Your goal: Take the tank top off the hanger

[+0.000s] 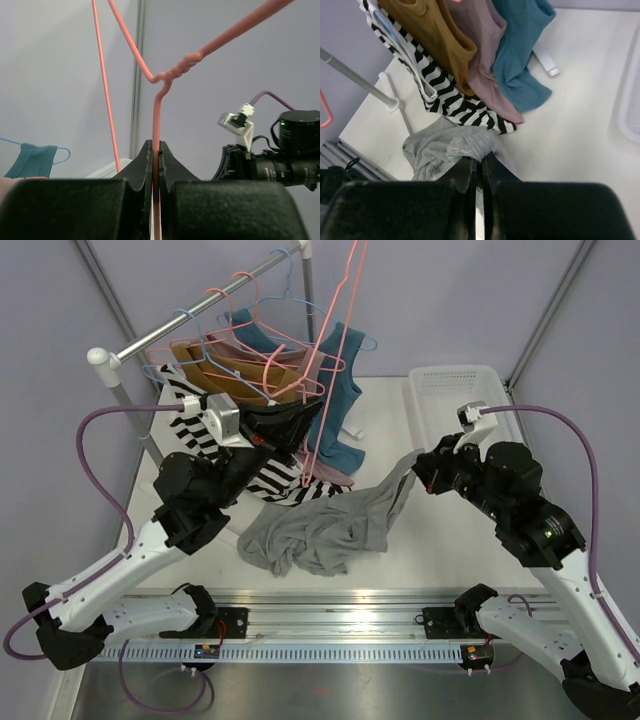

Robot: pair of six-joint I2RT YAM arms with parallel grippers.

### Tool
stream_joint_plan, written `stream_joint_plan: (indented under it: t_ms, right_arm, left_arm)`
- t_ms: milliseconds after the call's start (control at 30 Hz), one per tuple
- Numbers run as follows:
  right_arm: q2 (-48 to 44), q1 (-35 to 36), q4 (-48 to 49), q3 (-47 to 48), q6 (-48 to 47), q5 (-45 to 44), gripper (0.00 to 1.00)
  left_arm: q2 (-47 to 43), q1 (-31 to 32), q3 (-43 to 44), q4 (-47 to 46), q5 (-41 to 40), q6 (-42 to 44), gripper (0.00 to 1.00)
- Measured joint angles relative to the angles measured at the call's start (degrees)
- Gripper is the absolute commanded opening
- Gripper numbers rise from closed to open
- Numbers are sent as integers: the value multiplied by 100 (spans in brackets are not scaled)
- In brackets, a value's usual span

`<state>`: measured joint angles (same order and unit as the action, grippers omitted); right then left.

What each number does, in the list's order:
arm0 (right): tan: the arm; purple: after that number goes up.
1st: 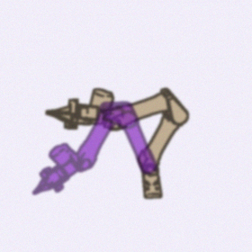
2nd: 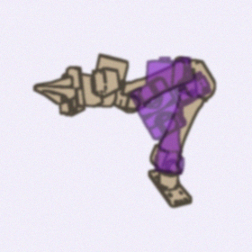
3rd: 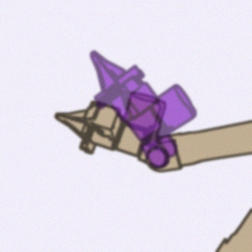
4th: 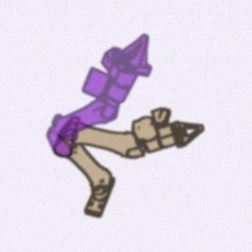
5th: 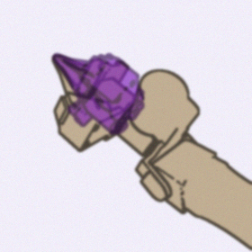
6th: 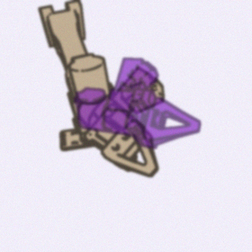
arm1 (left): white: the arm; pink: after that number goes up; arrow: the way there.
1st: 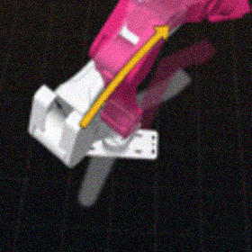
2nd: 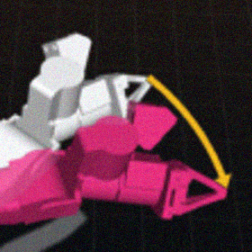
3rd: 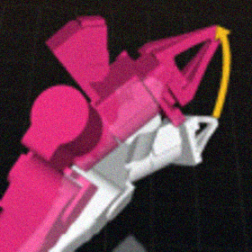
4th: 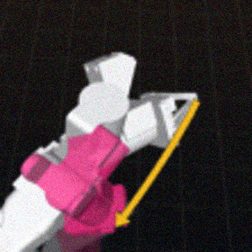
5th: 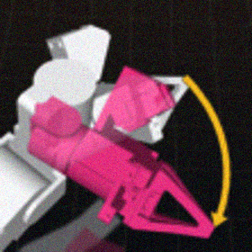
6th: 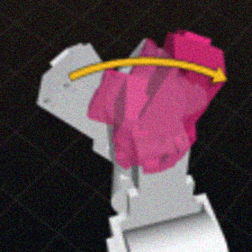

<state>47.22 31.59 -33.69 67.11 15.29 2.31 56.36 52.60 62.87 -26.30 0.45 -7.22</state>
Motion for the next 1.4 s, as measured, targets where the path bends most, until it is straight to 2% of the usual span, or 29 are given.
stream_joint_plan:
  t_ms: [133,233,367,400,433,467,567,700,1000,1233,1400]
  right_arm:
    - [-33,0,-177,162,-37,-343,0]
    - [101,0,-271,195,-55,-262,1]
    - [282,-4,9,-142,66,302,12]
    - [323,-4,72,-284,118,446,23]
    - [372,-4,116,-422,170,555,42]
    - [415,-4,149,-557,234,645,99]
    - [474,-4,173,-822,319,778,100]
    - [481,-4,199,-872,376,529,99]
    - [737,-4,214,-863,269,127,99]
    - [946,-4,219,-863,181,-20,99]
    - [1040,-4,249,-863,181,-24,99]
  left_arm:
    - [96,195,516,713,-671,20,0]
    - [-103,396,708,1499,-1335,-44,0]
    - [-664,616,680,2855,-1950,-387,0]
    - [-859,688,632,3167,-2074,-507,0]
    - [-1069,758,573,3515,-2199,-638,0]
    - [-1287,828,511,3864,-2306,-804,0]
    - [-1899,898,382,4894,-2656,-1272,0]
    - [-2485,901,332,6063,-3088,-1932,0]
    - [-2590,901,555,8037,-3663,-2798,0]
    - [-2828,901,802,8244,-3932,-2791,0]
    - [-2527,901,1436,8830,-4778,-3182,0]
